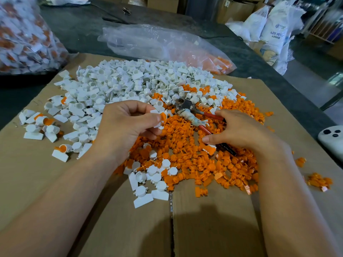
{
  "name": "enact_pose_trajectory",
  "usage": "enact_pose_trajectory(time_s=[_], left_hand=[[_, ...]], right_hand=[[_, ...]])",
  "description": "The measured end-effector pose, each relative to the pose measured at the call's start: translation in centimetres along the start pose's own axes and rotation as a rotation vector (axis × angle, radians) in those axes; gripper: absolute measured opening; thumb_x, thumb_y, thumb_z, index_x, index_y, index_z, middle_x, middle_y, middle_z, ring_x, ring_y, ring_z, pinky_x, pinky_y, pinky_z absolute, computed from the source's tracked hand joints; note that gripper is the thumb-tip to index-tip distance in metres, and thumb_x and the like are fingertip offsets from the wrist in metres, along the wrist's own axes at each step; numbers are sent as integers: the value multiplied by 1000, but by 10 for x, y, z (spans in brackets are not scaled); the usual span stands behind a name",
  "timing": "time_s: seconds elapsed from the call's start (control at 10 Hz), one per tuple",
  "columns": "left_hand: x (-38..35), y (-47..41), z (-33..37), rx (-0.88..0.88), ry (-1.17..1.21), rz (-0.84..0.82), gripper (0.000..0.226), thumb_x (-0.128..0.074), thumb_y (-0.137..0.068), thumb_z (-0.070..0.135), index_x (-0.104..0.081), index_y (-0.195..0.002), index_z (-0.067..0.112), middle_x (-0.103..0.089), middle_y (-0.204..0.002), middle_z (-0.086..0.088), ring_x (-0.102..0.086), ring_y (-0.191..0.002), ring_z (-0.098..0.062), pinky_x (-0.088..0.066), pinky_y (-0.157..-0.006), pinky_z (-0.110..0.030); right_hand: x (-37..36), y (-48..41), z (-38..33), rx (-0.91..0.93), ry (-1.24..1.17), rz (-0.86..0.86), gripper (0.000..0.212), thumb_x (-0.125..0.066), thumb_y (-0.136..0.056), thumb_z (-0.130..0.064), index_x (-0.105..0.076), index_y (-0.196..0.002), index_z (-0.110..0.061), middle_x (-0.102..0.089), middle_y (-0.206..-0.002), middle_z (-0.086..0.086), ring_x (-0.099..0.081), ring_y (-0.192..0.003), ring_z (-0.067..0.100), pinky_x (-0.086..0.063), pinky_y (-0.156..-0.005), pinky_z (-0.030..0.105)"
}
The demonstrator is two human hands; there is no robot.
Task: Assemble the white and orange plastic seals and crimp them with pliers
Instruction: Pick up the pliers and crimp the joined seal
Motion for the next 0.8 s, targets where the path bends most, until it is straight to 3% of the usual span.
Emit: enact_pose_trajectory(time_s=[0.2, 0.3, 0.4, 0.5, 0.6, 0.7, 0.8], left_hand=[[2, 0, -1, 0, -14, 8, 18, -66, -74, -8, -63, -65, 7, -62, -50, -2, -60, -43, -14, -47, -42, -18], [2, 0, -1, 1, -6, 12, 18, -66, -74, -8, -63, -65, 7, -62, -50, -2, -60, -42, -14, -47, -42, -18], [3, -1, -2, 7, 9, 18, 19, -66, -74, -8, -63, -64, 7, -62, -49, -2, -59, -42, -15, -47, -42, -19], [5, -1, -3, 16, 29, 28, 18, -66, -74, -8, -62, -64, 7, -62, -49, -2, -59, -42, -14, -47, -42, -18], [7, -2, -4, 31, 69, 38, 17, -66, -74, -7, -60, -65, 6, -61, -49, -2, -60, -43, -15, -48, -42, -18], [8, -3, -6, 49, 113, 48, 15, -66, -74, -6, -59, -67, 6, -61, -50, -2, -59, -43, -15, -47, -42, -18], [9, -4, -7, 48, 140, 52, 15, -66, -74, -6, -59, -66, 6, -61, -51, -3, -60, -43, -16, -47, -42, -18]], right_hand=[[7, 0, -1, -44, -44, 95, 83, -72, -62, -57, -43, -131, -21, -44, -129, 6, -39, -119, 25, -36, -86, 36], [18, 2, -4, -34, -35, 196, 75, -74, -61, -49, -49, -126, -20, -49, -119, 4, -43, -110, 23, -34, -74, 30], [31, 5, -3, -40, -65, 293, 56, -72, -63, -37, -57, -114, -18, -49, -96, -1, -45, -89, 17, -31, -57, 26], [33, 5, -2, -53, -18, 310, 43, -70, -69, -32, -58, -107, -15, -48, -88, -2, -45, -81, 16, -28, -50, 22], [32, 4, -2, -55, 26, 317, 32, -65, -74, -25, -56, -102, -12, -51, -88, 2, -47, -80, 20, -31, -53, 27], [37, 6, -2, -38, -42, 370, 29, -59, -77, -12, -55, -106, -12, -53, -93, 3, -44, -81, 18, -32, -61, 29], [51, 13, -3, 6, -159, 493, 34, -57, -83, -12, -54, -117, -13, -53, -103, 7, -45, -92, 21, -32, -72, 27]])
Point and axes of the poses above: each hand's wrist, its own y-axis away from the middle knuckle, its own x-axis out of the back of the hand, z = x × y, the point moved 10 cm from there along -y, towards the middle knuckle
